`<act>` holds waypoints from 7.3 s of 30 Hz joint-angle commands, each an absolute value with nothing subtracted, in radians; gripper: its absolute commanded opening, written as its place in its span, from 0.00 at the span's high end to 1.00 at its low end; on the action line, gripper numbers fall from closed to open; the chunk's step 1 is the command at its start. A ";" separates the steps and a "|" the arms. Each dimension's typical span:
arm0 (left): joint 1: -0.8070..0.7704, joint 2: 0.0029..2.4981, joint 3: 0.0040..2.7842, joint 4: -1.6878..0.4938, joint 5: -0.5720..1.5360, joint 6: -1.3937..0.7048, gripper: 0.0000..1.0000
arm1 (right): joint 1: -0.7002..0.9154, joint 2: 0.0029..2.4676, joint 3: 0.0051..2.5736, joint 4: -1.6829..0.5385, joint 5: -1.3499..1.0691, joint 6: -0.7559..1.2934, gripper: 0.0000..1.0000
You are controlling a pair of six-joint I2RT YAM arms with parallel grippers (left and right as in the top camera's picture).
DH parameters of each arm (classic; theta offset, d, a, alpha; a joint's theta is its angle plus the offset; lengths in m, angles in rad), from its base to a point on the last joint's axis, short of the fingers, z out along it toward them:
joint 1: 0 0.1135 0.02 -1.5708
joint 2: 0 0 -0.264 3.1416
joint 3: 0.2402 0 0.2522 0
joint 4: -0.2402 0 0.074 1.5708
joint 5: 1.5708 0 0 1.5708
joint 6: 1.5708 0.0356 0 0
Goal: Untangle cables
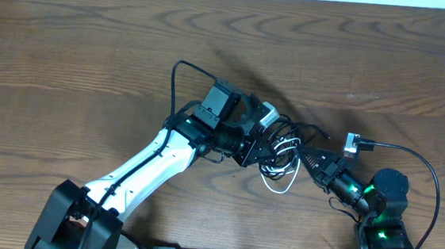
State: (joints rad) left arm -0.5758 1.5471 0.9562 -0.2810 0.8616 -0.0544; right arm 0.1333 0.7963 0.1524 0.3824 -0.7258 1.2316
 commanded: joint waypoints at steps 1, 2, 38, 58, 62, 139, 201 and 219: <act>-0.585 1.548 0.957 -0.279 0.875 -0.030 0.92 | 0.133 0.792 0.167 0.385 -0.720 1.263 0.77; -0.587 1.548 0.957 -0.279 0.875 -0.030 0.92 | 0.133 0.793 0.167 0.385 -0.720 1.264 0.77; -0.599 1.548 0.957 -0.271 0.875 -0.030 0.92 | 0.251 0.969 0.167 0.516 -0.632 1.436 0.68; -0.602 1.548 0.957 -0.272 0.884 -0.030 0.92 | 0.315 1.021 0.167 0.524 -0.484 1.451 0.79; -0.602 1.548 0.957 -0.271 0.891 -0.030 0.92 | 0.315 1.022 0.167 0.524 -0.461 1.450 0.78; -0.595 1.548 0.957 -0.216 0.617 -0.326 0.92 | 0.290 0.894 0.249 0.280 -0.595 0.989 0.76; -0.575 1.548 0.957 -0.323 0.369 -0.400 0.92 | 0.239 1.209 0.249 0.923 -0.576 1.214 0.99; -0.388 1.549 0.957 -0.419 0.196 -0.633 0.92 | -0.295 0.834 0.249 0.919 -1.041 1.334 0.99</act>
